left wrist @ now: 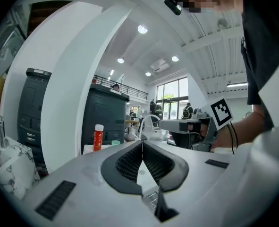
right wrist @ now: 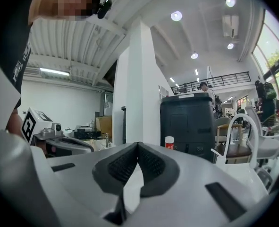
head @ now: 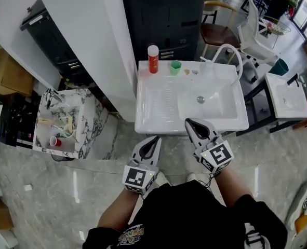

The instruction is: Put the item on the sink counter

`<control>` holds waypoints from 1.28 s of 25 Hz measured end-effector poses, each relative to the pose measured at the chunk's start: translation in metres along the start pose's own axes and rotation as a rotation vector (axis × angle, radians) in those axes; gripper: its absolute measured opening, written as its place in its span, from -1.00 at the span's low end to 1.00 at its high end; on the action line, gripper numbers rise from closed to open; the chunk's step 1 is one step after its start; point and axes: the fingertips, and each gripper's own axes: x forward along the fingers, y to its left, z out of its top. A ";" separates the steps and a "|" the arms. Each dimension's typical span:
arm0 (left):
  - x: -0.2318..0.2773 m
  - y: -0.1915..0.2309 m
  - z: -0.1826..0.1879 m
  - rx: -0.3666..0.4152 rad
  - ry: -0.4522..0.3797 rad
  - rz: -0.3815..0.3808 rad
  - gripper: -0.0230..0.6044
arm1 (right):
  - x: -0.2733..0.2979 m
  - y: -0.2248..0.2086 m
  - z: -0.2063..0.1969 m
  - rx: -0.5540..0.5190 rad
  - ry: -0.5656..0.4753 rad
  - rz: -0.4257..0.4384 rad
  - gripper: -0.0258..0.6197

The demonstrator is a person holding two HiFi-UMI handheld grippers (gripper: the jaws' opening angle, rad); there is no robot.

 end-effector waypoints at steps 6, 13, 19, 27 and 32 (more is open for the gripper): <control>0.013 -0.028 -0.003 0.010 0.024 0.029 -0.88 | -0.022 -0.010 -0.006 0.029 -0.010 0.039 -0.76; 0.029 -0.077 0.001 -0.005 0.027 0.067 -0.88 | -0.068 -0.030 -0.005 0.049 -0.019 0.074 -0.76; 0.037 -0.121 0.003 0.014 0.031 0.077 -0.88 | -0.106 -0.036 -0.005 0.056 -0.029 0.105 -0.76; 0.039 -0.157 -0.003 0.018 0.034 0.101 -0.88 | -0.137 -0.039 -0.016 0.061 -0.024 0.144 -0.76; 0.035 -0.173 -0.008 0.016 0.031 0.116 -0.88 | -0.151 -0.037 -0.020 0.059 -0.017 0.160 -0.76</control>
